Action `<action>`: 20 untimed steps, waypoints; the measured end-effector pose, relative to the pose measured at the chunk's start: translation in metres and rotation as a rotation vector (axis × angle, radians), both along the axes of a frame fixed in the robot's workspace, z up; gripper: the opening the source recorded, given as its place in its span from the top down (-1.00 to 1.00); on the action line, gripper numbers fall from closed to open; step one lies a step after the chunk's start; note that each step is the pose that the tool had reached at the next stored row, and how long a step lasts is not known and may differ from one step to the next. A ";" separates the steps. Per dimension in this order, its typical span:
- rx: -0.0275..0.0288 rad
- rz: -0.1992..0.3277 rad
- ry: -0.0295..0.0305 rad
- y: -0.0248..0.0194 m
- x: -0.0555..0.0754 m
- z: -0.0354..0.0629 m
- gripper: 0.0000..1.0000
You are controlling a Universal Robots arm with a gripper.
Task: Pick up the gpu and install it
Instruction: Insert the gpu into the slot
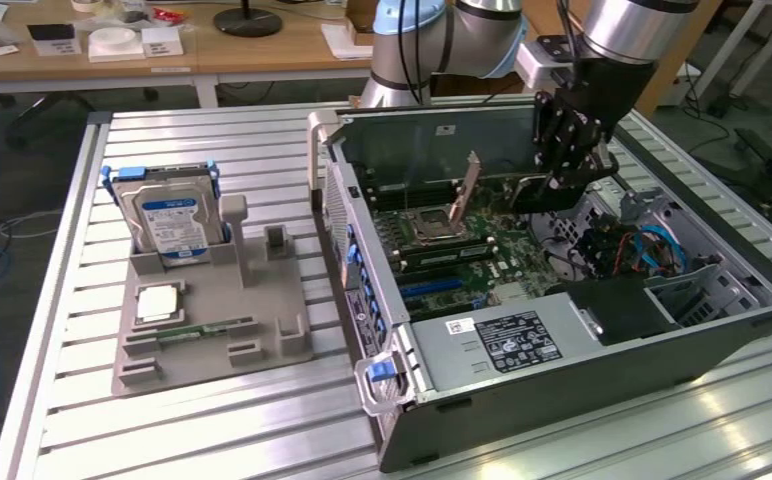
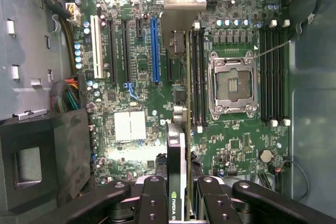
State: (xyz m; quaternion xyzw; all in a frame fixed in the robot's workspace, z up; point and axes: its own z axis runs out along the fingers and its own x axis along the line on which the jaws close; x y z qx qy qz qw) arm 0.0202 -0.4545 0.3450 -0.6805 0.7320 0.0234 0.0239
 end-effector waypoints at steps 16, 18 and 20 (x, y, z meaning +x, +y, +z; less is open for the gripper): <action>0.0000 0.000 0.0001 0.0000 -0.003 -0.0047 0.47; 0.0004 0.000 -0.0001 0.0000 -0.003 -0.0058 0.47; 0.0000 0.000 0.0001 0.0000 -0.003 -0.0084 0.47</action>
